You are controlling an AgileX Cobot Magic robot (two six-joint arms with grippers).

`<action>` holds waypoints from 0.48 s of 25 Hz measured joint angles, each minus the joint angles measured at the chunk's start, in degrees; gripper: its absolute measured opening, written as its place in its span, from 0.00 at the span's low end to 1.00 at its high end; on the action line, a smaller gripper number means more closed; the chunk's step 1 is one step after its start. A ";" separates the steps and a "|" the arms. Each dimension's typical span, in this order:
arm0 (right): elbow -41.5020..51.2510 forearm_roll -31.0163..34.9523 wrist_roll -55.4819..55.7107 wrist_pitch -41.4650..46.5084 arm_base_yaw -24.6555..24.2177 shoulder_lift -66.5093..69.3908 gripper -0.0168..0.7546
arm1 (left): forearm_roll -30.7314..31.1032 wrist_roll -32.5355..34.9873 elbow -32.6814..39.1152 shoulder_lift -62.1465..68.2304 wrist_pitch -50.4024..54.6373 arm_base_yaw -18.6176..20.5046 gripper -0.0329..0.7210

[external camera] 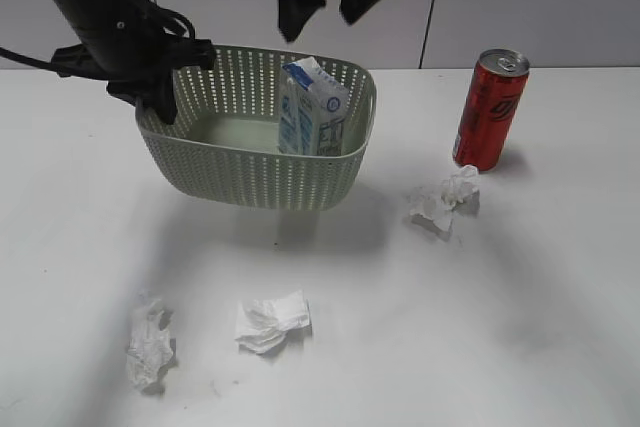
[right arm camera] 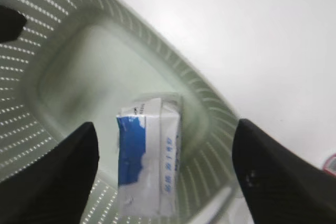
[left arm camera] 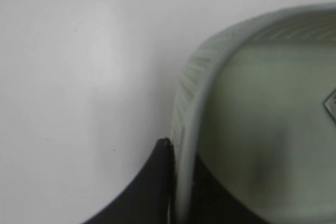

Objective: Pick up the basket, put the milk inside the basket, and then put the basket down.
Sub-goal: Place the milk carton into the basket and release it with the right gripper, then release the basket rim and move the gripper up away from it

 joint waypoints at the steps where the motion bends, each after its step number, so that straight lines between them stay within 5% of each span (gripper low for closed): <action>1: -0.07 -0.26 0.00 0.00 -0.43 -1.85 0.80 | 0.00 0.00 0.00 0.00 0.15 0.00 0.02; 7: 2.42 -1.80 0.00 -0.44 -3.88 -15.32 0.80 | -0.22 0.00 0.00 0.00 0.45 0.00 0.02; 12: 20.35 -6.52 -0.32 -0.56 -4.85 -27.41 0.79 | -1.97 0.00 0.00 0.00 0.45 0.00 0.02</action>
